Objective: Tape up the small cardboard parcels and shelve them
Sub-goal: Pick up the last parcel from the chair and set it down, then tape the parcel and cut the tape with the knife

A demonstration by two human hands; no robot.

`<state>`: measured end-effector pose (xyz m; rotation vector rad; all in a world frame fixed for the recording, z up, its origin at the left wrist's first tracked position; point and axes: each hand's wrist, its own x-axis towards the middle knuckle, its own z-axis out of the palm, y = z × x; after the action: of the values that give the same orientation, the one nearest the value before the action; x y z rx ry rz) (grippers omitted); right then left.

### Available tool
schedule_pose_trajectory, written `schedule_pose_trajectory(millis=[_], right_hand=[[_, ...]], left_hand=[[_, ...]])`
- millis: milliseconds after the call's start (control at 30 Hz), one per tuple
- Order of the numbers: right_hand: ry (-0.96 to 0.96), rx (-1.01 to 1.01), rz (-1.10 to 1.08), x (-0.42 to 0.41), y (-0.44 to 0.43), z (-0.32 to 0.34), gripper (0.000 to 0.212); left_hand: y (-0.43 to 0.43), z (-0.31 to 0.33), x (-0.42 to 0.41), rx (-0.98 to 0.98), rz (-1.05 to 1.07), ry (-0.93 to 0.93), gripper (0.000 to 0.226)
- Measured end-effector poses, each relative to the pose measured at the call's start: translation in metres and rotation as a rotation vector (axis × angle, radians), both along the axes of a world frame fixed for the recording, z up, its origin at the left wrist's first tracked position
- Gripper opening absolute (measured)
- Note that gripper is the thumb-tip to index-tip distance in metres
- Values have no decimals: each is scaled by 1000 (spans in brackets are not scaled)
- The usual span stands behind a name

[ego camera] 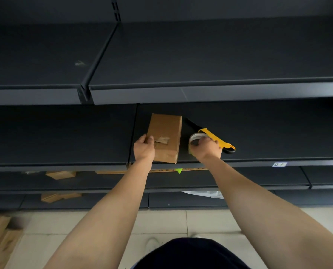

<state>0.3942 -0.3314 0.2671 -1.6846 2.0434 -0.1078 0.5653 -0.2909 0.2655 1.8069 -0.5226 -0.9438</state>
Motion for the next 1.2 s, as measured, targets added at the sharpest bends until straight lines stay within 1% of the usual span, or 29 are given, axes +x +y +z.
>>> schedule_pose_trajectory(millis=[67, 100, 133, 167, 233, 300, 333, 367, 433, 467, 500, 567, 633, 767, 833, 900, 1000, 1067, 1100, 1167, 1200], right_hand=[[124, 122, 126, -4, 3, -6, 35], [174, 131, 168, -5, 5, -7, 29], [214, 117, 197, -6, 6, -8, 27], [236, 95, 206, -6, 7, -7, 31], [210, 42, 175, -8, 7, 1, 34], [97, -30, 107, -12, 4, 15, 28], [4, -65, 63, -15, 2, 24, 26], [-106, -86, 18, -16, 2, 33, 25], [-323, -82, -35, -19, 4, 51, 23], [-396, -76, -38, -19, 6, 58, 21], [-444, -75, -32, -19, 7, 65, 20], [-481, -84, 1, -18, 11, 75, 16], [-483, -104, 47, -15, 12, 80, 15], [-372, -157, 156, -8, 12, 86, 15], [-303, -178, 217, -5, 13, 88, 16], [-263, -189, 270, -2, 14, 89, 19], [-250, -187, 331, 1, 15, 90, 19], [-278, -139, 370, 3, 14, 91, 15], [-270, -104, 405, 3, 13, 90, 16], [-217, -25, 461, 3, 11, 88, 37], [-213, 3, 451, 2, 10, 86, 48]], left_hand=[[0, 2, 0, 5, 14, 2, 44], [1, 3, 0, 7, 21, 2, 45], [2, 4, 0, 8, 28, 4, 45], [3, 5, 0, 9, 34, 5, 46], [4, 8, 1, 14, 41, -10, 45], [6, 12, -1, 19, 52, -80, 44], [7, 14, -3, 12, 57, -169, 41], [8, 18, -5, -11, 46, -299, 37], [10, 27, -14, -109, -44, -537, 28], [10, 31, -19, -171, -135, -582, 26], [9, 36, -25, -226, -245, -560, 26], [7, 45, -37, -270, -446, -444, 32], [4, 49, -45, -286, -522, -409, 34], [1, 50, -49, -320, -493, -382, 10], [1, 51, -47, -303, -484, -375, 3], [1, 52, -44, -274, -479, -347, 7], [2, 51, -40, -205, -473, -234, 12], [3, 49, -36, -155, -447, -156, 11], [3, 48, -34, -136, -422, -118, 10], [2, 47, -28, -110, -392, -54, 9], [1, 47, -25, -100, -394, -41, 9]])
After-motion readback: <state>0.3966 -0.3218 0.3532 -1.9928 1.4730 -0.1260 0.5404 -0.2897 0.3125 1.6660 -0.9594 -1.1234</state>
